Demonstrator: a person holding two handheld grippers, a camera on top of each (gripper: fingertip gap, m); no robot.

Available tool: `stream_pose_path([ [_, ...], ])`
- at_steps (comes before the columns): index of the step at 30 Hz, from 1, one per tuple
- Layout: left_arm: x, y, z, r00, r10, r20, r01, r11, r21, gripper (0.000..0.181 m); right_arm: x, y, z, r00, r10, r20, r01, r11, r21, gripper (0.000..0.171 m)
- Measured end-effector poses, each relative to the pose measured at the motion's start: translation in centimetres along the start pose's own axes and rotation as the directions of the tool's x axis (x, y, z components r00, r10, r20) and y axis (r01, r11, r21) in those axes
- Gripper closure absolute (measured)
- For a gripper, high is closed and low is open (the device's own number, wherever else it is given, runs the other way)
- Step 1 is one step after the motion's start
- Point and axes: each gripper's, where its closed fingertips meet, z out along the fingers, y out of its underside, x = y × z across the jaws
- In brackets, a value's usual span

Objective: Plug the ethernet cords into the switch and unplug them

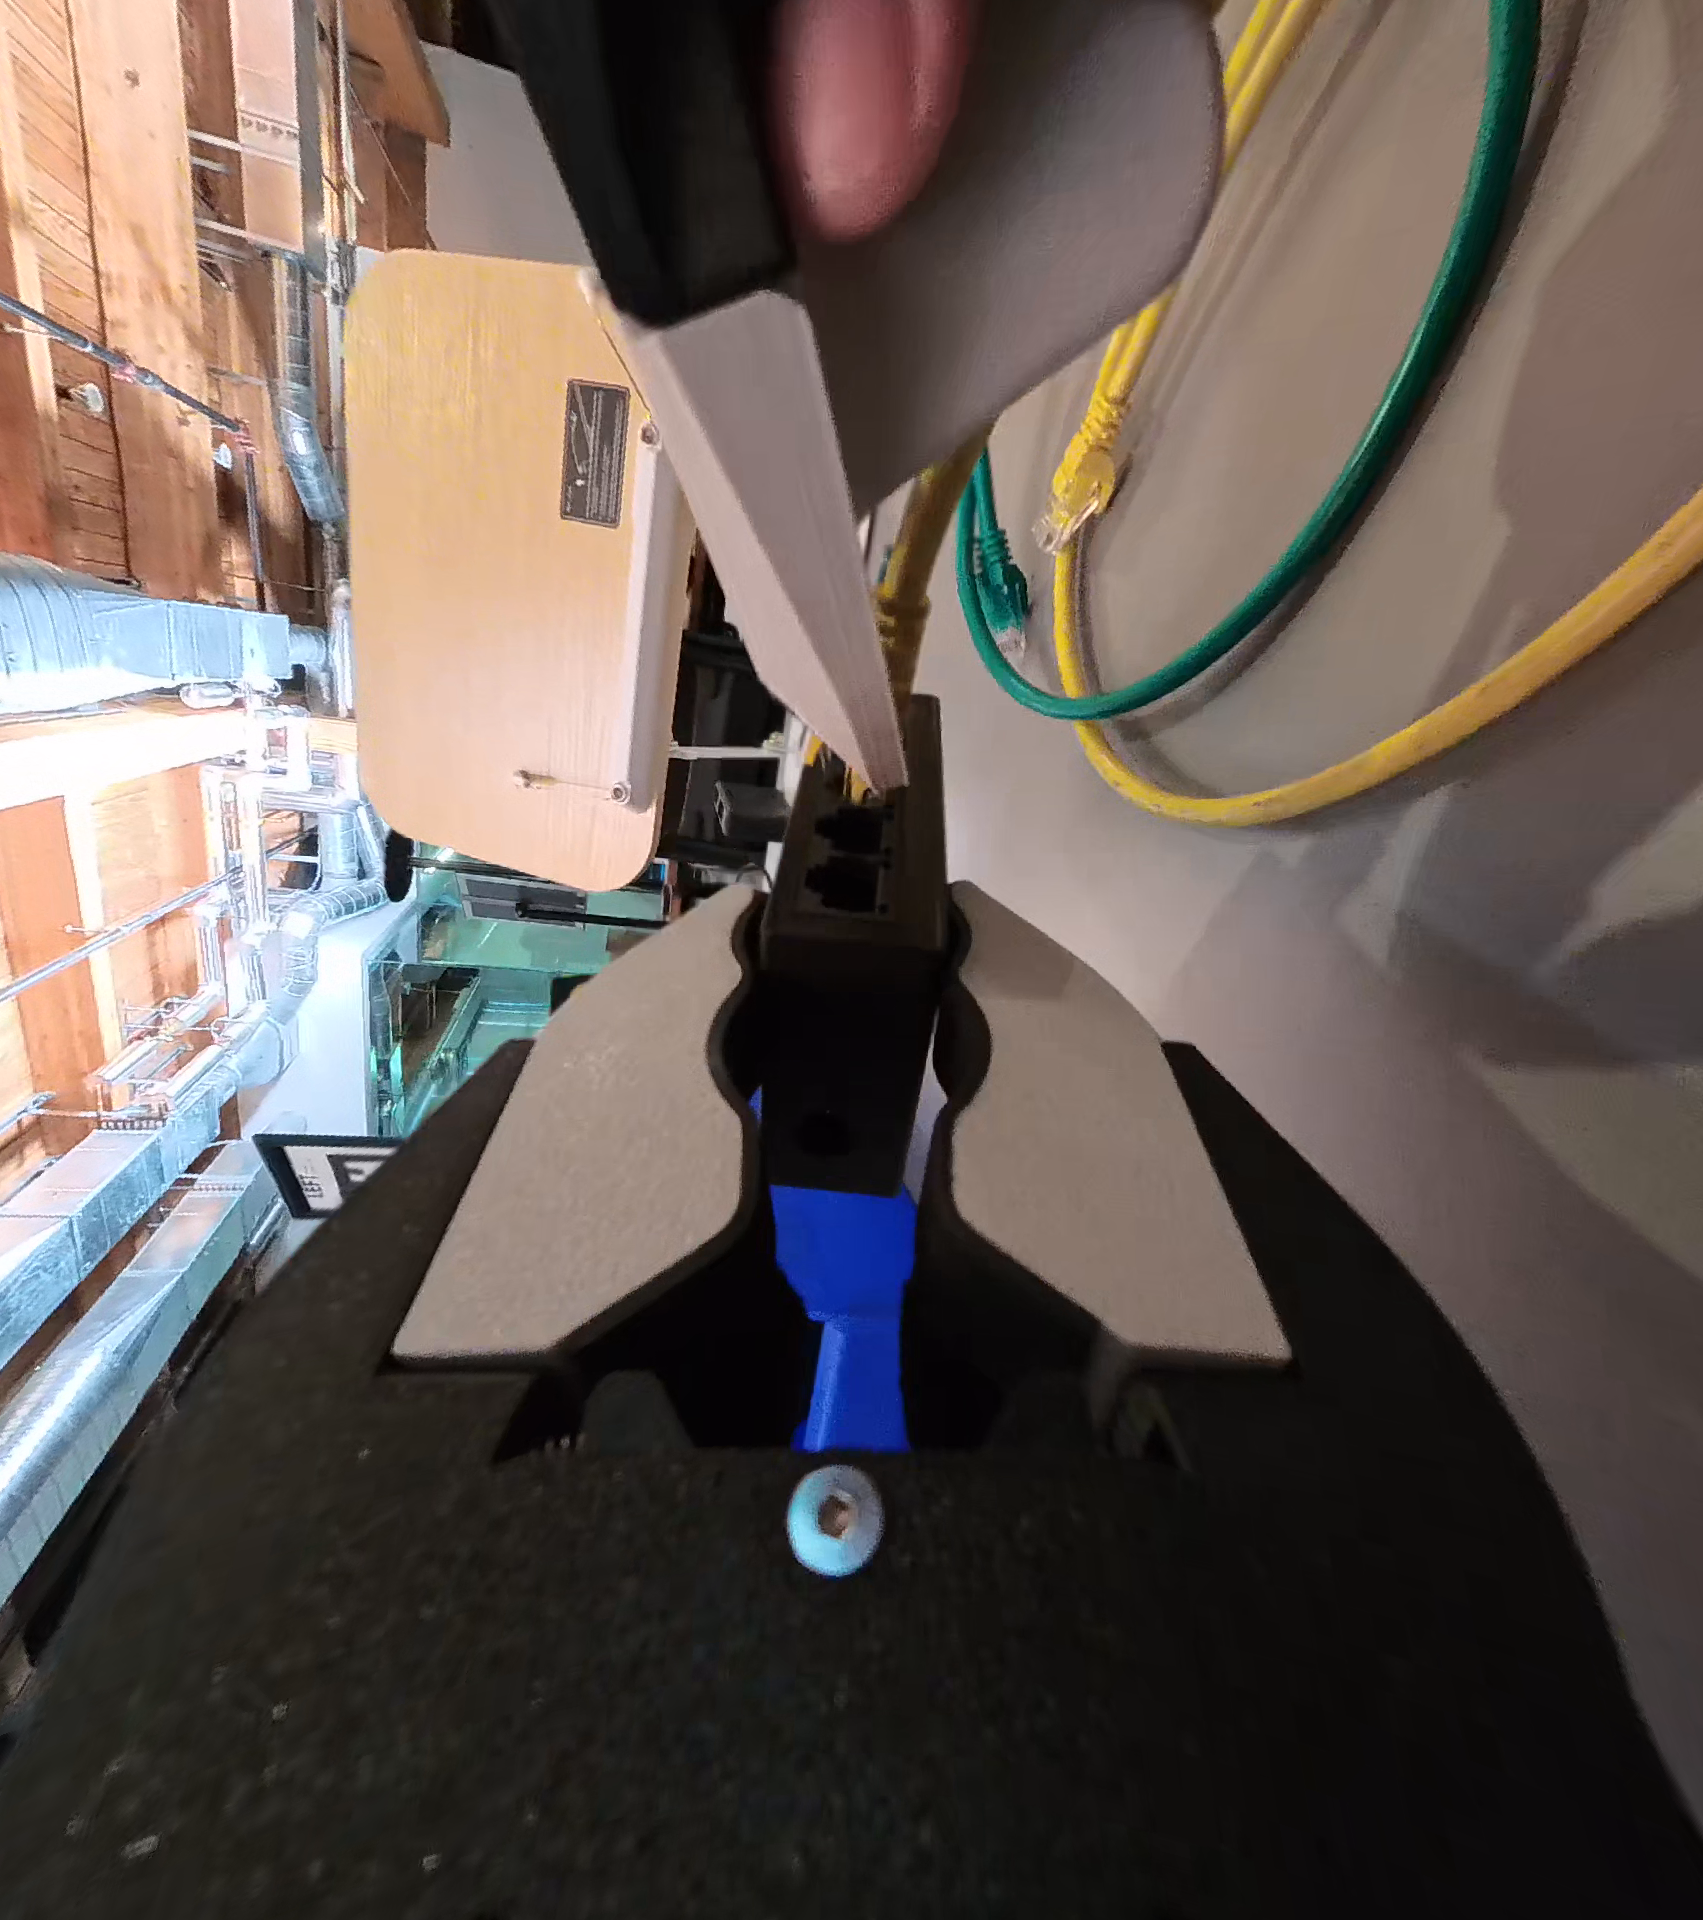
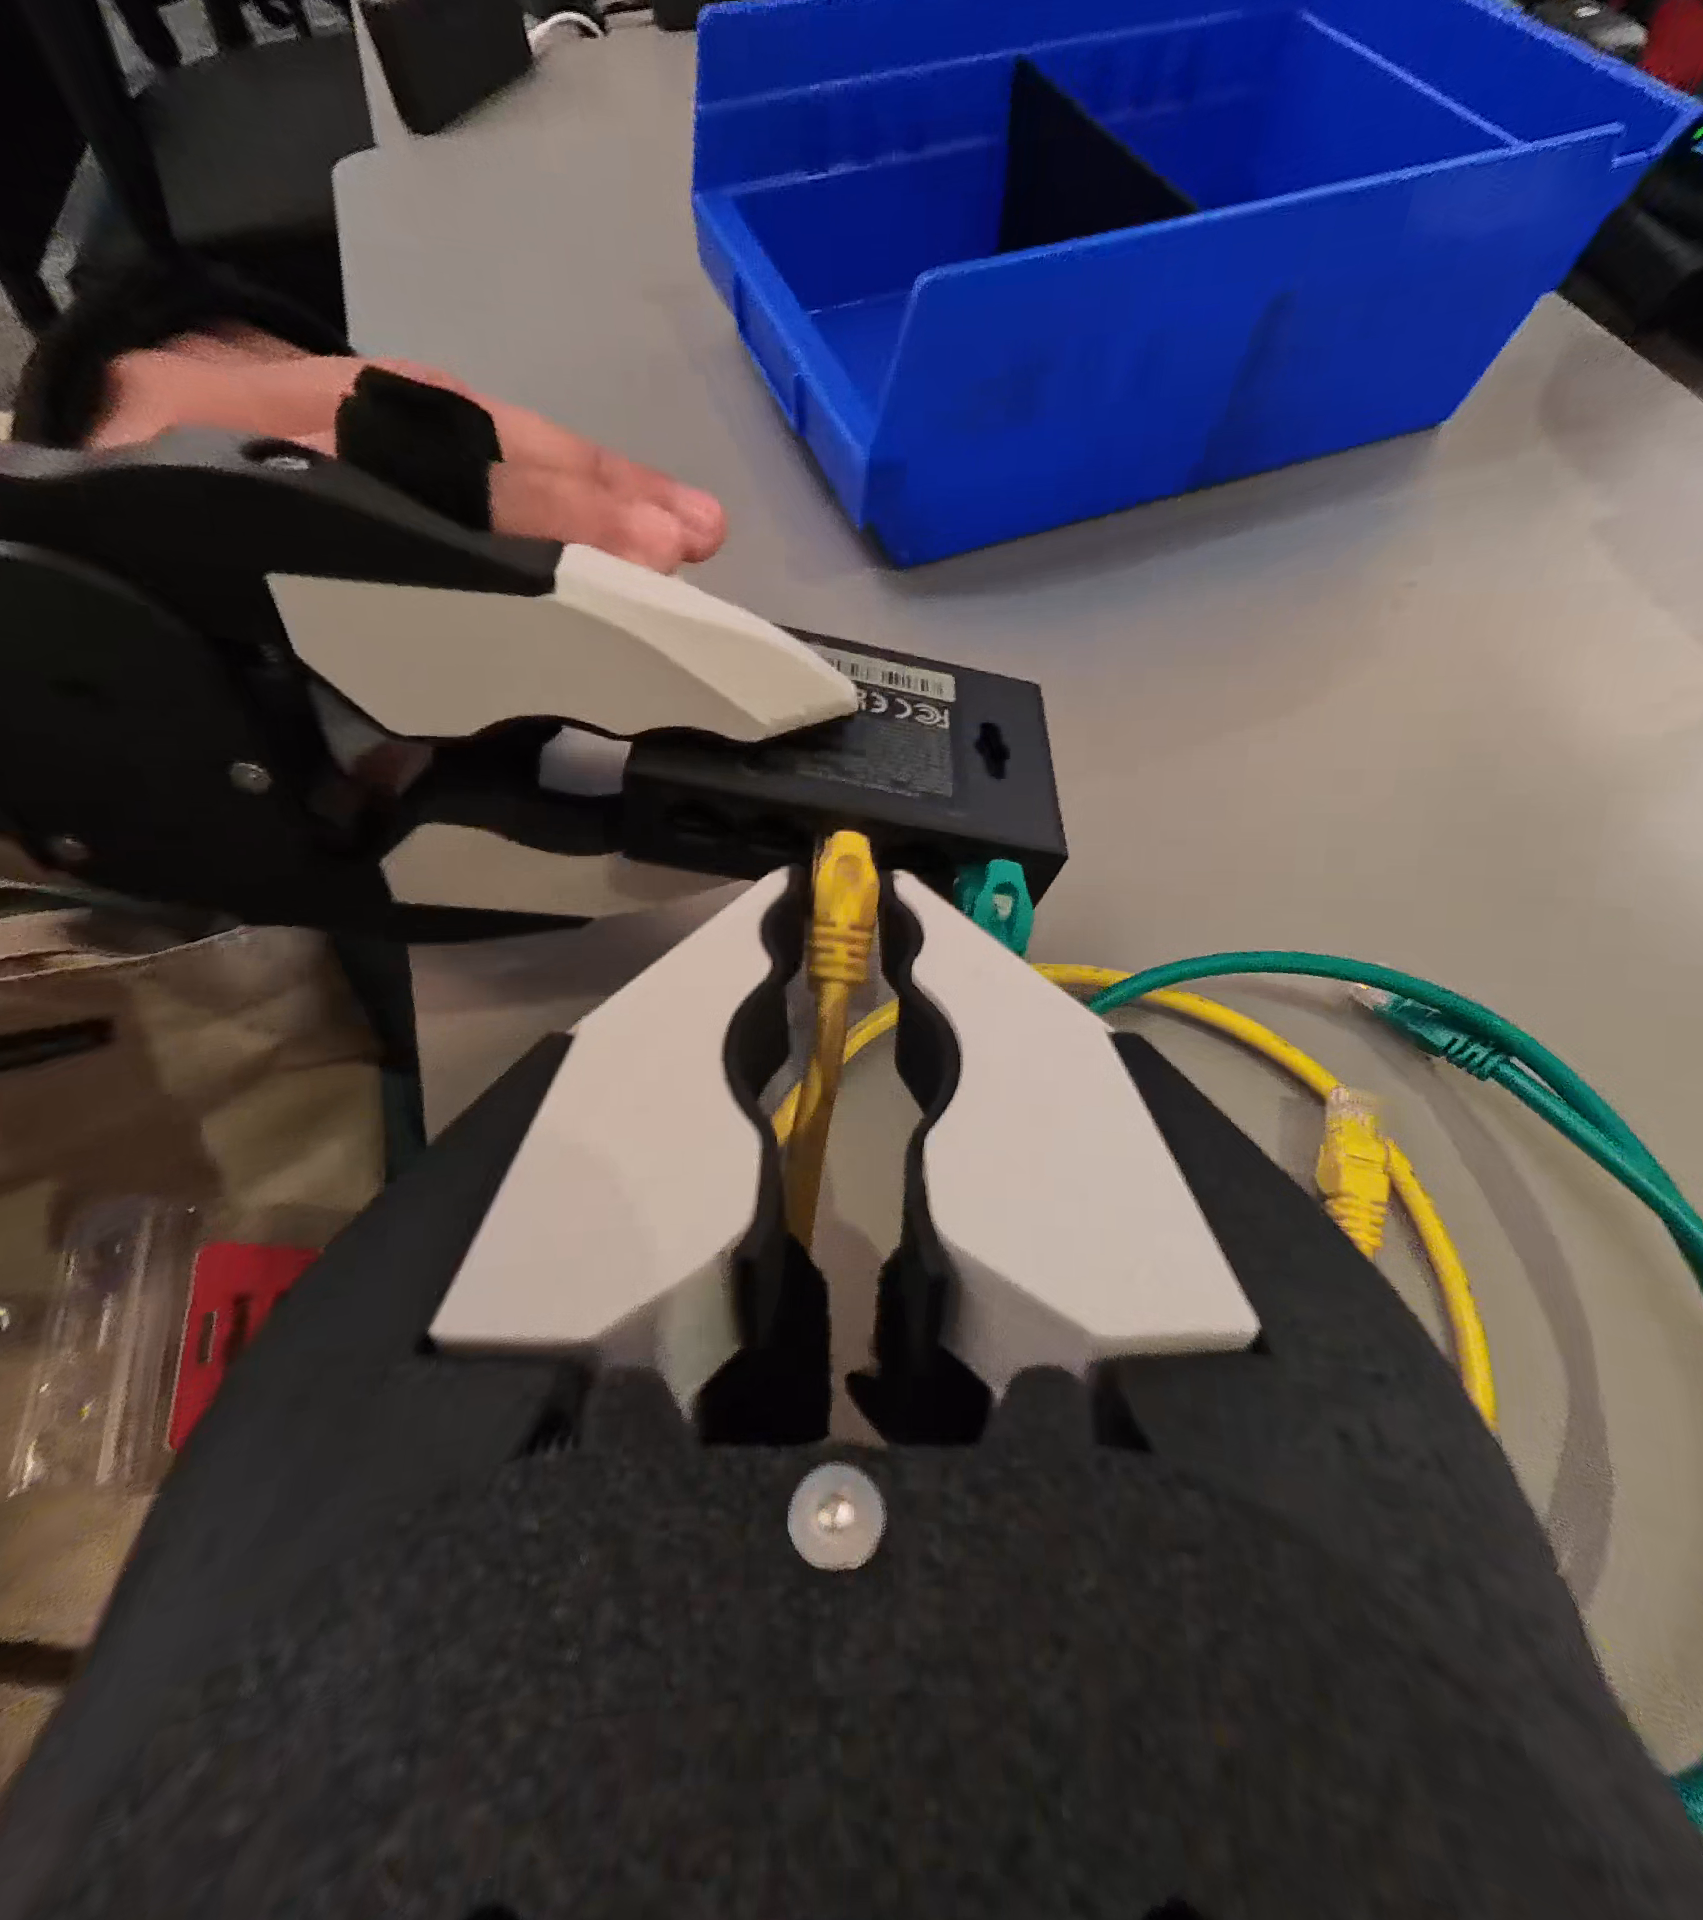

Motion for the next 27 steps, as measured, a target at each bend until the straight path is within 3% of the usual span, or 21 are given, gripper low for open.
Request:
stream_pose_path([
  [4,0.3,0.3,0.2,0.998,-0.044,-0.038,0.044,0.999,0.007,0.152,0.1,0.2,0.1,0.994,0.111,0.023,-0.11,0.994,-0.02,0.159],
  [13,0.4,-0.6,0.2,0.995,-0.069,-0.067,0.071,0.997,0.03,0.15,0.0,0.7,-1.0,0.987,0.161,-0.011,-0.161,0.987,-0.005,0.159],
  [16,-0.2,-0.7,0.3,0.999,0.043,0.026,-0.044,0.998,0.038,0.153,0.0,0.5,-1.1,0.95,0.311,0.038,-0.312,0.95,0.026,0.158],
  [18,-1.0,0.1,0.4,0.989,0.098,0.107,-0.098,0.995,-0.004,0.153,0.2,0.4,-1.5,0.884,0.457,0.096,-0.462,0.886,0.039,0.159],
  [21,-2.0,0.9,0.5,0.96,0.195,0.2,-0.197,0.98,-0.012,0.153,0.5,0.3,-2.1,0.708,0.666,0.234,-0.694,0.718,0.059,0.153],
  [27,-2.0,0.1,0.3,0.932,0.273,0.238,-0.277,0.961,-0.018,0.153,-0.2,0.3,-1.2,0.462,0.784,0.414,-0.865,0.501,0.019,0.139],
])
